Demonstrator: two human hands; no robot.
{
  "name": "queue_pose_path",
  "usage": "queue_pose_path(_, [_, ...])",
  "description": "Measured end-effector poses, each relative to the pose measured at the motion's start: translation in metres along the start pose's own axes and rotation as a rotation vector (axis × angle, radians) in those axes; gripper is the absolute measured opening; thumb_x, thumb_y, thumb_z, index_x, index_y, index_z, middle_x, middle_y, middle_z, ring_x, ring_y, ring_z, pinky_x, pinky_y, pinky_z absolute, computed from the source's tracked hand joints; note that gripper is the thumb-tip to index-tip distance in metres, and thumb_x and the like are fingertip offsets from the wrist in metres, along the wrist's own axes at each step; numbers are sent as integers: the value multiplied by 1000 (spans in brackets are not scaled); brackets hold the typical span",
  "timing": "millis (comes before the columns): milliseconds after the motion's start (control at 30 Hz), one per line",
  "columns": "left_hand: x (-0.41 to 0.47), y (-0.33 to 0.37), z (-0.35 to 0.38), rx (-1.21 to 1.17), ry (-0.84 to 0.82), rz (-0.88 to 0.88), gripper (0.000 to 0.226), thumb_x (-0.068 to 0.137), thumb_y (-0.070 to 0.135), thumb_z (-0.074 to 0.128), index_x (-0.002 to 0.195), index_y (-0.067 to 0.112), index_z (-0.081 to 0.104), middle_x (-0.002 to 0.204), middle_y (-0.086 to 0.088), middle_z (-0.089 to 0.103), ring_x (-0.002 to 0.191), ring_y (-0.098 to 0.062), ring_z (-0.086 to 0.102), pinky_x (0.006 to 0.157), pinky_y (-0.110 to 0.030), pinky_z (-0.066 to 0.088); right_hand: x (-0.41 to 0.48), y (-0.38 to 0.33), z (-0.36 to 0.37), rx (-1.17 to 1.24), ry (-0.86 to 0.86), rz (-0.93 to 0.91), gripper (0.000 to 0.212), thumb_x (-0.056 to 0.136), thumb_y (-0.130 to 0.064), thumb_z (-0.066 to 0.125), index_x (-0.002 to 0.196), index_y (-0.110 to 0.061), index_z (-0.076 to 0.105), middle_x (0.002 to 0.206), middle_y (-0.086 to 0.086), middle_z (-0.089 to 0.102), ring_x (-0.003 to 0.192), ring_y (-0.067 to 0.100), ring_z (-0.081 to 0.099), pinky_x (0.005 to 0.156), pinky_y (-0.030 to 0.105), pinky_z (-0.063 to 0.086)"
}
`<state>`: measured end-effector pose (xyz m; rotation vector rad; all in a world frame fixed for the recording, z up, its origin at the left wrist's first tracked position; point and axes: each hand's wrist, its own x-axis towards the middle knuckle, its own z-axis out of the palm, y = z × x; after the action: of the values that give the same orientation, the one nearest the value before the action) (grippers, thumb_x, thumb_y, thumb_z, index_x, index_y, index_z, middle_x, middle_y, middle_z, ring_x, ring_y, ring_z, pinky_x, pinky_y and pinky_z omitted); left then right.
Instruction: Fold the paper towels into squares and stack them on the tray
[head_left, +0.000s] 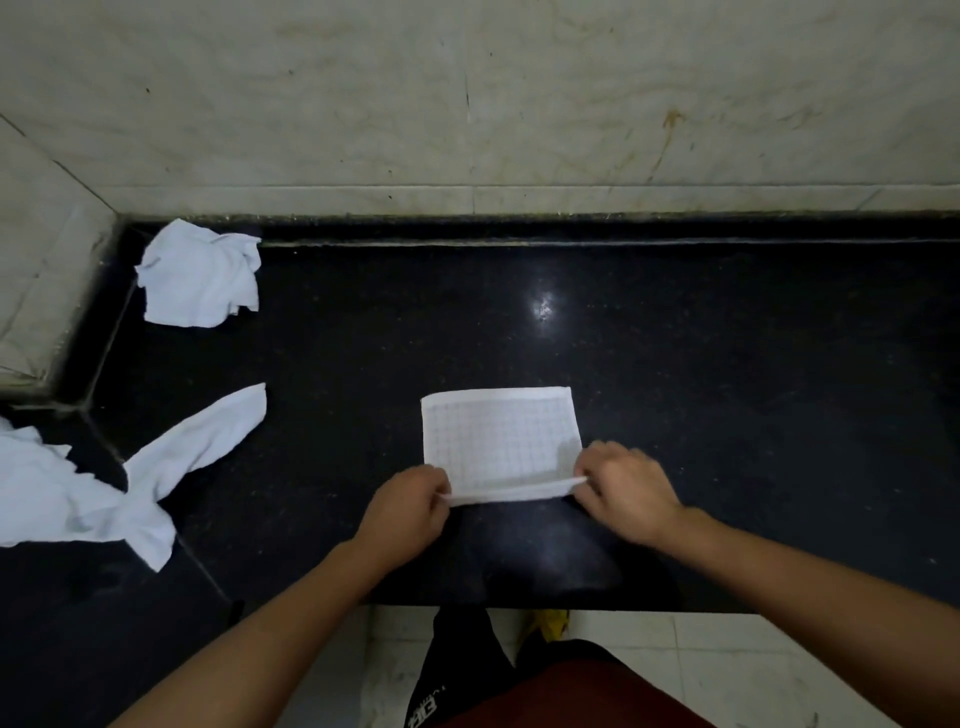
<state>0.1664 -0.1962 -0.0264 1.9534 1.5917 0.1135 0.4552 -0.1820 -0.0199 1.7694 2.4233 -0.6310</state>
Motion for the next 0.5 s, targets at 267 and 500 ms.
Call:
queue_pose_path(267, [95, -19, -48, -129, 130, -213, 9, 83, 7, 62, 89, 14, 64, 77, 1, 61, 69, -13, 58, 62, -25, 45, 87, 21, -25, 396, 33, 426, 14, 83, -22, 65, 97, -20, 67, 88, -2, 68, 86, 22, 64, 69, 31, 49])
queue_pose_path(500, [137, -35, -31, -86, 61, -322, 8, 85, 9, 60, 86, 17, 62, 85, -3, 64, 77, -19, 61, 69, -33, 51, 114, 24, -13, 245, -14, 534, 16, 87, -29, 62, 102, -24, 64, 101, 3, 68, 92, 24, 63, 72, 31, 48])
